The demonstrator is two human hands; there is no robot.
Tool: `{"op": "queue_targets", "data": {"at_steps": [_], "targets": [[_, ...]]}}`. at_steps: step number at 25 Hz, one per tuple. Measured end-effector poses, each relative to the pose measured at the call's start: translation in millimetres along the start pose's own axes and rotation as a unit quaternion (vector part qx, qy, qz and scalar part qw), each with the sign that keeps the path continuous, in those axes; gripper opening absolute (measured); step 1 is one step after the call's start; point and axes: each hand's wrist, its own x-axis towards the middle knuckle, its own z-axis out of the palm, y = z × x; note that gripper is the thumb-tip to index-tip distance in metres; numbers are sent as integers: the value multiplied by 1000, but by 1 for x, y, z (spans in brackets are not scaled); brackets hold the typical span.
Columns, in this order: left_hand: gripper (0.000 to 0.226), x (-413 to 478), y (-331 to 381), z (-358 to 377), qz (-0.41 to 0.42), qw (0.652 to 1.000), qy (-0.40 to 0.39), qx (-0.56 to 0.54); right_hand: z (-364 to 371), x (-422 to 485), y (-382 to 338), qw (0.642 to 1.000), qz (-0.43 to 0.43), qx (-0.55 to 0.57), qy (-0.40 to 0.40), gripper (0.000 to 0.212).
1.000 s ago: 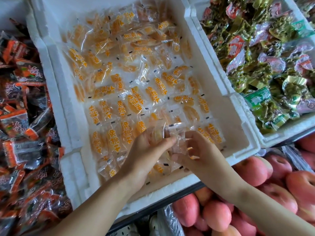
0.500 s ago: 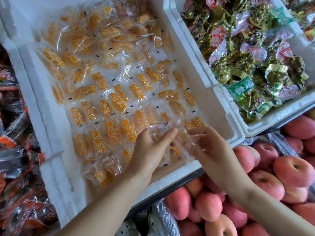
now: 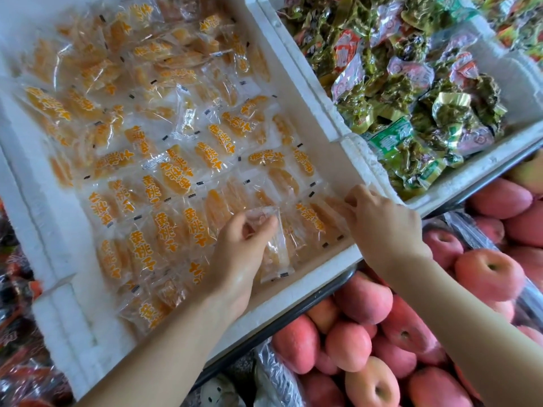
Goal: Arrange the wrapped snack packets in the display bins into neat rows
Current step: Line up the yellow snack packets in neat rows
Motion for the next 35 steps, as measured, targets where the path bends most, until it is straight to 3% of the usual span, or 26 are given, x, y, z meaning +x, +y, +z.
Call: {"op": "queue_targets", "data": {"at_steps": [4,8,10,12,13,15,17,18,19,23,25,28,33,35], "targets": [[6,-2,8,2,31,999,-17,-13,-2,1,-11,995,10,-94,-5,7],[10,-4,14,3,34,998,-36,-38,-6,1,-11,996,-4,-89,3,5],[13,-4,15,2,37,997,-50,-47,-7,1,-7,999,-13,-40,2,12],[14,-4,16,2,42,995,-67,-62,-10,-3,-8,988,-27,150,-12,17],[14,-4,16,2,43,993,-78,-76,-13,-7,-12,958,-29,283,-44,21],[14,-6,16,3,48,988,-104,-99,-26,-16,-21,850,-46,491,-184,32],[13,-8,16,2,68,984,-132,-95,-34,-22,-24,740,-55,600,-298,39],[12,-8,15,0,80,983,-140,-85,-34,-23,-23,715,-56,623,-312,40],[12,-8,15,-2,91,983,-140,-70,-31,-22,-20,720,-56,627,-293,42],[27,-11,10,-6,56,990,-115,-54,-11,-25,-17,862,-63,493,-100,37],[32,-10,7,-5,41,993,-100,-44,-8,-32,-20,901,-108,418,-35,38],[34,-3,6,-6,82,994,-63,24,-9,-38,-25,910,-152,387,9,34],[33,9,7,-3,166,975,-65,133,-10,-34,-20,913,-124,390,-4,34],[31,14,1,-5,246,931,-39,268,-9,-25,-15,929,-92,359,7,33]]}}
